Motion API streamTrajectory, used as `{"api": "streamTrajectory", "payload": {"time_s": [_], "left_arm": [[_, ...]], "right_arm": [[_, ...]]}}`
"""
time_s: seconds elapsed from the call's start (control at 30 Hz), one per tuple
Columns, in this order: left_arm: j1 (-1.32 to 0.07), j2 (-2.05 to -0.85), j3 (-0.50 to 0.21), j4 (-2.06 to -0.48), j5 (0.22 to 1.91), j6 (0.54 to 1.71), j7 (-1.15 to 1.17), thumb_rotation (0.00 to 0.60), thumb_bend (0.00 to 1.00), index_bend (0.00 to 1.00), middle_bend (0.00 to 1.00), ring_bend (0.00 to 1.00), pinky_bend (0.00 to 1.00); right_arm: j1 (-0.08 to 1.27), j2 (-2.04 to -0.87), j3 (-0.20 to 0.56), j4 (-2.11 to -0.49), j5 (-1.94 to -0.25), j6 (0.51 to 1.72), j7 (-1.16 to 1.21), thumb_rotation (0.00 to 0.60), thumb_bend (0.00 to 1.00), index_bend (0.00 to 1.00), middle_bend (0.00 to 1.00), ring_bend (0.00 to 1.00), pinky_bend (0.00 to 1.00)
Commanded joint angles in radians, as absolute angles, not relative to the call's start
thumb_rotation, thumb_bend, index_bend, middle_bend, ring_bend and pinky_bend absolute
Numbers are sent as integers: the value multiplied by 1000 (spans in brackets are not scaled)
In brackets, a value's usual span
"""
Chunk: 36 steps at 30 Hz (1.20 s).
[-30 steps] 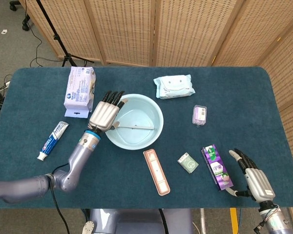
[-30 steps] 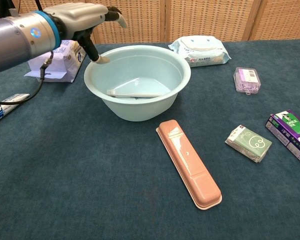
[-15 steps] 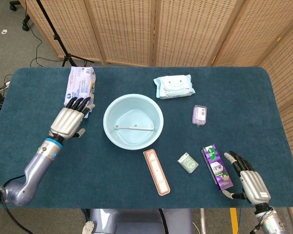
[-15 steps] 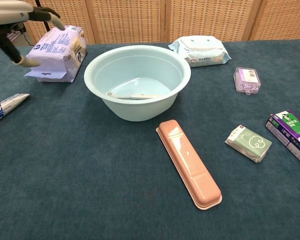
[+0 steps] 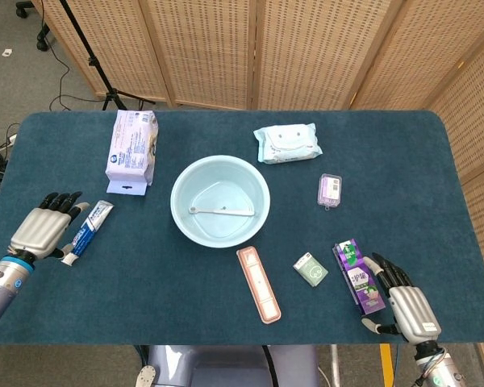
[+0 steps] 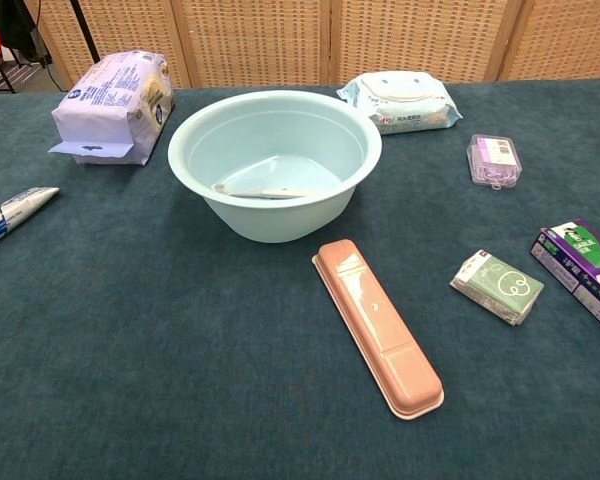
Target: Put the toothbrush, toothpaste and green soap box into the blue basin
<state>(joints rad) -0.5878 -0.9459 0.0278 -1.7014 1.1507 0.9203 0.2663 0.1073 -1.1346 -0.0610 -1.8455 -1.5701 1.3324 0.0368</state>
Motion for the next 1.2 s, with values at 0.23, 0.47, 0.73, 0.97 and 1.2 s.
{"api": "streamTrajectory", "payload": {"time_s": [0.23, 0.47, 0.73, 0.97, 1.2], "left_arm": [[-568, -928, 64, -1639, 1173, 848, 244, 600, 300, 135, 0, 0, 0], [-594, -887, 92, -1660, 1084, 715, 259, 600, 304, 20, 0, 0, 0], [-618, -854, 127, -1666, 1041, 641, 304, 600, 310, 20, 0, 0, 0], [-645, -849, 152, -1660, 992, 600, 352, 600, 313, 35, 0, 0, 0], [-667, -872, 178, -1648, 942, 581, 397, 600, 314, 36, 0, 0, 0]], "right_arm": [[107, -1138, -66, -1851, -1576, 1331, 26, 600, 53, 53, 0, 0, 81], [108, -1138, -65, -1849, -1575, 1331, 31, 600, 53, 53, 0, 0, 81], [107, -1139, -66, -1849, -1578, 1335, 30, 600, 53, 53, 0, 0, 81], [106, -1141, -67, -1850, -1581, 1335, 26, 600, 53, 53, 0, 0, 81], [106, -1140, -67, -1850, -1581, 1337, 30, 600, 53, 53, 0, 0, 81]]}}
